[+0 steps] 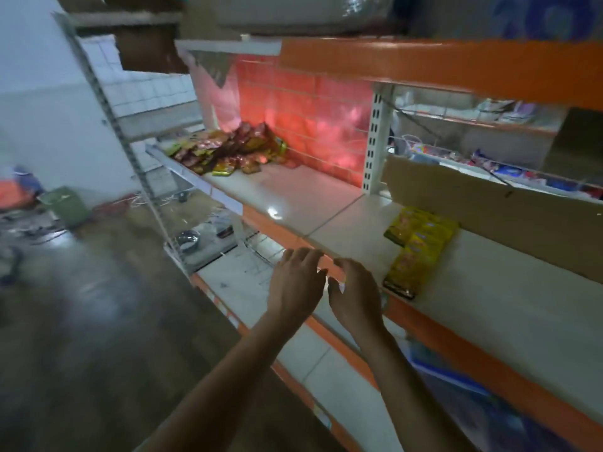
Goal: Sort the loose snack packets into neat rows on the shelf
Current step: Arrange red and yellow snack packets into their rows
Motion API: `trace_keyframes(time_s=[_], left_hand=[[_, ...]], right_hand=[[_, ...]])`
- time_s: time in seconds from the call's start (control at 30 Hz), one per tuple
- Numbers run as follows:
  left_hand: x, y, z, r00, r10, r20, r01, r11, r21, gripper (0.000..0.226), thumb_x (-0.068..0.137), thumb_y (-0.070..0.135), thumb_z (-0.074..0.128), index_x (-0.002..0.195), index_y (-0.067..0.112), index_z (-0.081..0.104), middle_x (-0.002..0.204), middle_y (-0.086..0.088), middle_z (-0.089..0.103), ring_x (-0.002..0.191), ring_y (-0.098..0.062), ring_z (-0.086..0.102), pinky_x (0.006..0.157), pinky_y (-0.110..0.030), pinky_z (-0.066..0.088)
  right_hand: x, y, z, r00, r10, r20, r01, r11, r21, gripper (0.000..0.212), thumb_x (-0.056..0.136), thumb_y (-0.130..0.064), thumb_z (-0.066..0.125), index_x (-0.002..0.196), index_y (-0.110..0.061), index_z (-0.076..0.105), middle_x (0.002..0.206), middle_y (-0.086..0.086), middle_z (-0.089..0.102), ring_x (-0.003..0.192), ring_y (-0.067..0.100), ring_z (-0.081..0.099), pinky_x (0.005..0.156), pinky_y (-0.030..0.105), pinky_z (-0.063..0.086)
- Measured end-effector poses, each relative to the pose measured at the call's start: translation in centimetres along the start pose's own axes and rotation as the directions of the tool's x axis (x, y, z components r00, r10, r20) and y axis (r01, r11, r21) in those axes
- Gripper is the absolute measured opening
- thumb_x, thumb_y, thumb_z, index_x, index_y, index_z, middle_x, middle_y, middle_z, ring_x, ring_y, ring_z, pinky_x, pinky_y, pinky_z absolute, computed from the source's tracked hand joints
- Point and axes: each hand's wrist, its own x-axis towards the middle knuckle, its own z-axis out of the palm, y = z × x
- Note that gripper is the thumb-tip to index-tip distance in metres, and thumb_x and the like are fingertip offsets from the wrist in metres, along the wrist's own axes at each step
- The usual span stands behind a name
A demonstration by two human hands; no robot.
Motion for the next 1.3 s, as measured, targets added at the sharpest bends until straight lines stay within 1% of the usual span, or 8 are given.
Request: trace_keyframes(time_s=[0.23,0.37,0.6,0.9,1.0,1.1,1.2,1.3], left_hand=[[3.4,-10.8,-0.7,0.987,-0.162,-0.018,0.162,0.986,0.029,0.038,0.091,0.031,0.059,0.127,0.017,0.057,0.127,-0.005,0.06,0.118,-0.028,0.051,0.094,-0.037,0.043],[8.3,-16.4,-0.5,0.981,-0.193,-0.016,0.193,0.98,0.049,0.042,0.091,0.033,0.06,0.129,0.019,0.054,0.13,-0.005,0.058,0.119,-0.027,0.051,0.095,-0.038,0.045],[18.9,-24.6,-0.2,0.975,-0.222,-0.019,0.223,0.97,0.095,0.045,0.089,0.032,0.061,0.13,0.015,0.053,0.129,-0.008,0.056,0.118,-0.029,0.051,0.096,-0.038,0.043],[29.0,-32.9,2.6,0.937,-0.342,0.076,0.334,0.937,0.102,0.052,0.091,0.038,0.057,0.134,0.011,0.044,0.135,-0.012,0.049,0.122,-0.031,0.045,0.097,-0.036,0.039],[32.7,-35.4,3.6,0.939,-0.326,0.11,0.317,0.944,0.093,0.054,0.09,0.037,0.059,0.134,0.01,0.043,0.137,-0.014,0.045,0.124,-0.033,0.043,0.097,-0.038,0.039],[35.9,-37.5,4.6,0.939,-0.318,0.133,0.305,0.946,0.112,0.051,0.089,0.036,0.059,0.131,0.011,0.043,0.136,-0.013,0.042,0.123,-0.032,0.042,0.095,-0.036,0.04],[38.3,-39.1,5.9,0.943,-0.29,0.165,0.266,0.952,0.153,0.047,0.09,0.038,0.055,0.128,0.015,0.04,0.131,-0.009,0.04,0.121,-0.029,0.042,0.094,-0.036,0.041],[39.5,-40.1,6.9,0.944,-0.277,0.18,0.236,0.946,0.22,0.049,0.088,0.048,0.054,0.124,0.017,0.041,0.123,-0.009,0.043,0.114,-0.029,0.046,0.092,-0.039,0.042]], right_hand=[[5.9,-5.2,7.9,0.993,-0.075,0.096,0.073,0.997,0.019,0.038,0.091,-0.015,0.06,0.129,-0.012,0.054,0.133,0.005,0.057,0.122,0.021,0.051,0.098,0.026,0.038],[12.0,-7.5,12.8,0.99,-0.096,0.105,0.094,0.995,0.029,0.039,0.091,-0.017,0.06,0.13,-0.011,0.054,0.133,0.005,0.057,0.123,0.023,0.05,0.101,0.031,0.039],[24.1,-11.2,19.0,0.986,-0.115,0.12,0.111,0.993,0.037,0.039,0.089,-0.013,0.059,0.128,-0.01,0.056,0.133,0.006,0.056,0.124,0.023,0.048,0.104,0.027,0.033],[35.7,-12.5,25.5,0.983,-0.027,0.179,0.036,0.998,-0.043,0.045,0.091,-0.017,0.056,0.135,-0.011,0.047,0.14,0.006,0.048,0.13,0.023,0.041,0.106,0.027,0.028],[39.2,-13.4,27.9,0.991,0.011,0.137,-0.001,0.997,-0.072,0.043,0.089,-0.016,0.058,0.132,-0.012,0.049,0.137,0.006,0.051,0.127,0.025,0.044,0.102,0.03,0.033],[42.3,-14.6,30.3,0.995,0.089,0.05,-0.087,0.995,-0.047,0.038,0.085,-0.013,0.06,0.122,-0.016,0.055,0.123,0.006,0.058,0.116,0.025,0.052,0.093,0.031,0.04],[44.7,-15.6,32.4,0.985,0.17,-0.044,-0.172,0.984,-0.049,0.049,0.078,-0.018,0.063,0.126,-0.023,0.051,0.122,0.001,0.057,0.113,0.022,0.052,0.092,0.033,0.045],[46.3,-15.8,33.9,0.987,0.152,-0.052,-0.158,0.979,-0.128,0.058,0.073,-0.018,0.064,0.128,-0.02,0.049,0.127,0.004,0.056,0.116,0.024,0.051,0.096,0.033,0.045]])
